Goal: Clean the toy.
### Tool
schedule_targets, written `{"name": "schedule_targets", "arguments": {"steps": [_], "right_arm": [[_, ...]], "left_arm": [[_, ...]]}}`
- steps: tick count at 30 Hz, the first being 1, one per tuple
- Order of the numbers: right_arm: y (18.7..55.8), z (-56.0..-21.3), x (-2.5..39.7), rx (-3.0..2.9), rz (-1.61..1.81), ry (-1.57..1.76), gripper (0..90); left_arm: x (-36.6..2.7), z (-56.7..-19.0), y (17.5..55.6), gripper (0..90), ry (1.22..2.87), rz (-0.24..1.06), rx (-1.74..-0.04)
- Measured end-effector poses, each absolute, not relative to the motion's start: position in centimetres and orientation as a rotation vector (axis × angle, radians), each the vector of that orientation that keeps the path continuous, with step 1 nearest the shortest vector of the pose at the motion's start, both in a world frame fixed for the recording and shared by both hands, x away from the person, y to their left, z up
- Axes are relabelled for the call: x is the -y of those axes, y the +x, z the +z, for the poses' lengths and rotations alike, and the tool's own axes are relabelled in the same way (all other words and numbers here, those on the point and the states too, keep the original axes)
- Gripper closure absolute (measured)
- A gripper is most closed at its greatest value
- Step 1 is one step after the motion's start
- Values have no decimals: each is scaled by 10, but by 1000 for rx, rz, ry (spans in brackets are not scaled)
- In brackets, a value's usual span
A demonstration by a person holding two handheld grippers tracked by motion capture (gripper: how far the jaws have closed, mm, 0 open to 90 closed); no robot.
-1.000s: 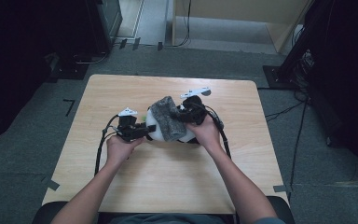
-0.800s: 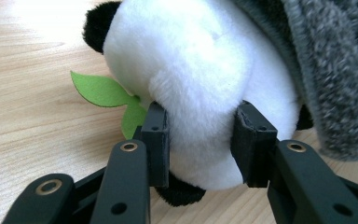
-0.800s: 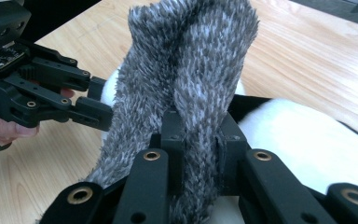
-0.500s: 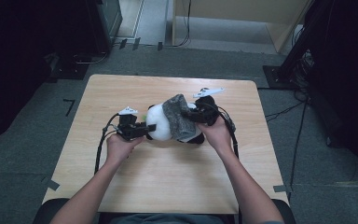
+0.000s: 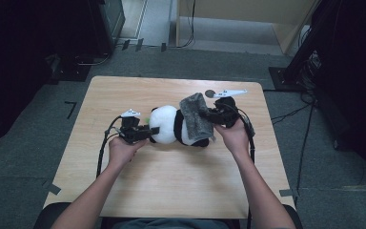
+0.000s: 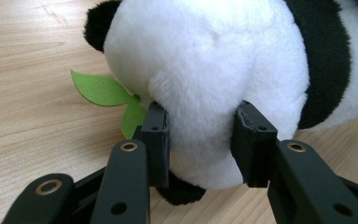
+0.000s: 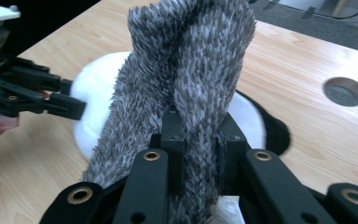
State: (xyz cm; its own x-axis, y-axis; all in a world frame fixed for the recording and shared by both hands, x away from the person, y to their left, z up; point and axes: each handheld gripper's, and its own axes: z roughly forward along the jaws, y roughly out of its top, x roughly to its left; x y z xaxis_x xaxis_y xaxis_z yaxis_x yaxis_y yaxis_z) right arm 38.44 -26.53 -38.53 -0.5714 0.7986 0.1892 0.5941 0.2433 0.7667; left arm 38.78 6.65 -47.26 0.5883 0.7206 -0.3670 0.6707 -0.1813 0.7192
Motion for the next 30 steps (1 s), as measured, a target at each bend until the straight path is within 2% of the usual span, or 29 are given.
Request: {"name": "schedule_targets", "arguments": {"steps": [9, 30], "right_arm": [[389, -400, 292, -2195, 1216, 1392, 774], [400, -443, 299, -2204, 1056, 1597, 781]], "left_arm": [[-66, -472, 387, 616, 1900, 73, -1119], [-66, -472, 388, 616, 1902, 71, -1127]]}}
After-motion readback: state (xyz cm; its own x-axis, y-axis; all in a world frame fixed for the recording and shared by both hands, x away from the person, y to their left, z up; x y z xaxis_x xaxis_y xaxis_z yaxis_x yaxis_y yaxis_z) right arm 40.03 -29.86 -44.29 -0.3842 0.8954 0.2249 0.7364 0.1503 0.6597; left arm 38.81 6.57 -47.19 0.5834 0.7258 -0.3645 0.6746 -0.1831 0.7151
